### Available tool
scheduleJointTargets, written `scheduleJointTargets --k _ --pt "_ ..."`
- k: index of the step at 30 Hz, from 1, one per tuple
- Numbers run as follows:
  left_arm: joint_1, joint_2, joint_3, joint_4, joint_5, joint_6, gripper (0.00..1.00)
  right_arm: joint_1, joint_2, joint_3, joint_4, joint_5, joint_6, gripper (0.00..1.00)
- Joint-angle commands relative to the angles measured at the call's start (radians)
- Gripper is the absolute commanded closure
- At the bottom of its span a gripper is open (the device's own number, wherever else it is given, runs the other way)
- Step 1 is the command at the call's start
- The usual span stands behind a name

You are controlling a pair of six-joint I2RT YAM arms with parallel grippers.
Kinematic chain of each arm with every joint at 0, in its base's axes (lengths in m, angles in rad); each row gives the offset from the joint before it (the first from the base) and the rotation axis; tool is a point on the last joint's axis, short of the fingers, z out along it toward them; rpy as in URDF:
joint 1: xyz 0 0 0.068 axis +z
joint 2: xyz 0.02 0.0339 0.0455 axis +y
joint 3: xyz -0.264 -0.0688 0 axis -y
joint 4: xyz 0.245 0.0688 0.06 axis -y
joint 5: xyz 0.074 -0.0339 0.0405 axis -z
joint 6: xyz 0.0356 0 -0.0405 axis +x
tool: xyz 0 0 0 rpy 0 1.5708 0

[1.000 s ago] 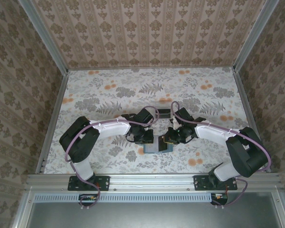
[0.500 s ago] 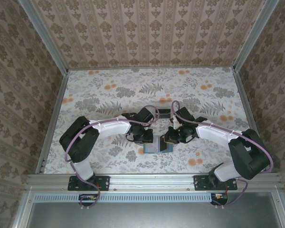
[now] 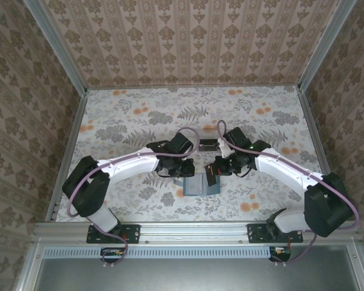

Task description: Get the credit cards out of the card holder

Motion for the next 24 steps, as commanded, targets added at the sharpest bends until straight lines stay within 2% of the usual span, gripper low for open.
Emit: scheduleJointTargets --k 1,13,19,24 --pt "0.022 -0.043 -0.051 0.02 -0.029 0.009 0.86 -0.002 -0.042 0.064 -0.145 0.093 -0.255 0.98" --pt "0.064 -0.165 -0.203 0.123 -0.044 -0.017 0.86 -0.001 0.007 0.199 -0.25 0.268 -0.867 0.98" --pt "0.081 -0.208 -0.249 0.12 -0.05 -0.025 0.86 -0.001 0.123 0.313 -0.298 0.27 -1.065 0.99" --pt "0.095 -0.221 -0.271 0.11 -0.041 -0.036 0.86 0.002 0.238 0.439 -0.388 0.301 -1.17 1.0"
